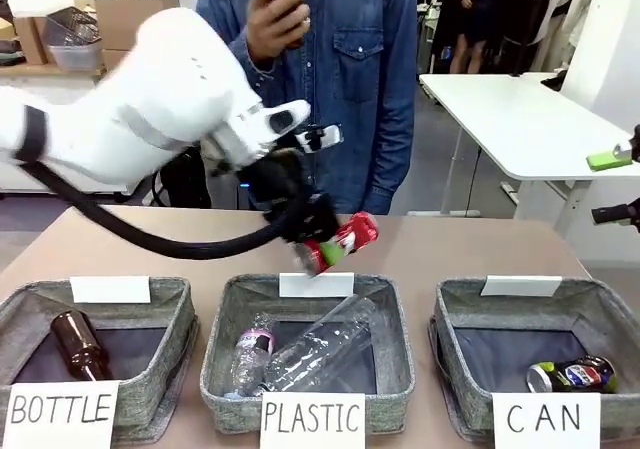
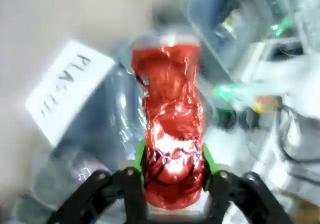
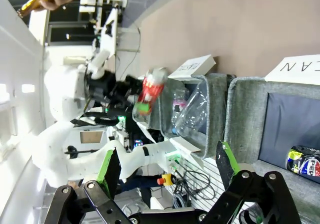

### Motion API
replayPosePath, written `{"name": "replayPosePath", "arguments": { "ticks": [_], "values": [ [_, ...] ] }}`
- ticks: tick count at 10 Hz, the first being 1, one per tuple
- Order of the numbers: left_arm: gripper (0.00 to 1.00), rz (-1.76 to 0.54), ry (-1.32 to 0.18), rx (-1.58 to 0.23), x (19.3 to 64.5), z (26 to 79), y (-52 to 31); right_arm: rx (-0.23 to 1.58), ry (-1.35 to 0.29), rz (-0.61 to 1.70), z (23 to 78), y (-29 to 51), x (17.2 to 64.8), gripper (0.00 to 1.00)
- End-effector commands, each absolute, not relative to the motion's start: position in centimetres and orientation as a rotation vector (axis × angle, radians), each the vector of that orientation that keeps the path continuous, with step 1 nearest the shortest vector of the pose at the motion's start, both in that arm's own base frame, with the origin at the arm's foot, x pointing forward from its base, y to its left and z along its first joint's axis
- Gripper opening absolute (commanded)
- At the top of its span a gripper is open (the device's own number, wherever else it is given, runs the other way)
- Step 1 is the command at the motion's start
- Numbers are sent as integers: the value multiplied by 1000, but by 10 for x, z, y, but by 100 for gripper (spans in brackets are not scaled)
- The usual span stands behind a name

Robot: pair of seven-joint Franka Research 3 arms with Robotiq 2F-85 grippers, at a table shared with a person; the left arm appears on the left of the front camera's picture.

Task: Sort the can waste into the basket.
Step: Pick up the can waste from the table and place it in the right Fabric basket.

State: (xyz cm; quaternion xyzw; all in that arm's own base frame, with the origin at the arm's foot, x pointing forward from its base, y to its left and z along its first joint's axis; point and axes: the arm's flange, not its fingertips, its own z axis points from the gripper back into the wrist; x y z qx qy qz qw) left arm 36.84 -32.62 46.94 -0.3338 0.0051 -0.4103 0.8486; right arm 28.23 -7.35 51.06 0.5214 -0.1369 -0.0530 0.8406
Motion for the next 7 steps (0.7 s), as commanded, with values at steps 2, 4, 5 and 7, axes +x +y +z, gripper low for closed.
{"name": "replayPosePath", "arguments": {
  "ticks": [2, 4, 5, 7],
  "values": [
    [0, -1236, 548, -429, 342, 487, -203, 1089, -299, -100, 509, -75, 283, 100],
    [0, -1339, 592, -420, 323, 500, -123, 1089, -299, -100, 509, -75, 283, 100],
    [0, -1268, 454, -556, 319, 516, -86, 1089, -299, -100, 509, -75, 283, 100],
    [0, -981, 134, -732, 321, 545, -14, 1089, -299, -100, 509, -75, 283, 100]
  ]
}}
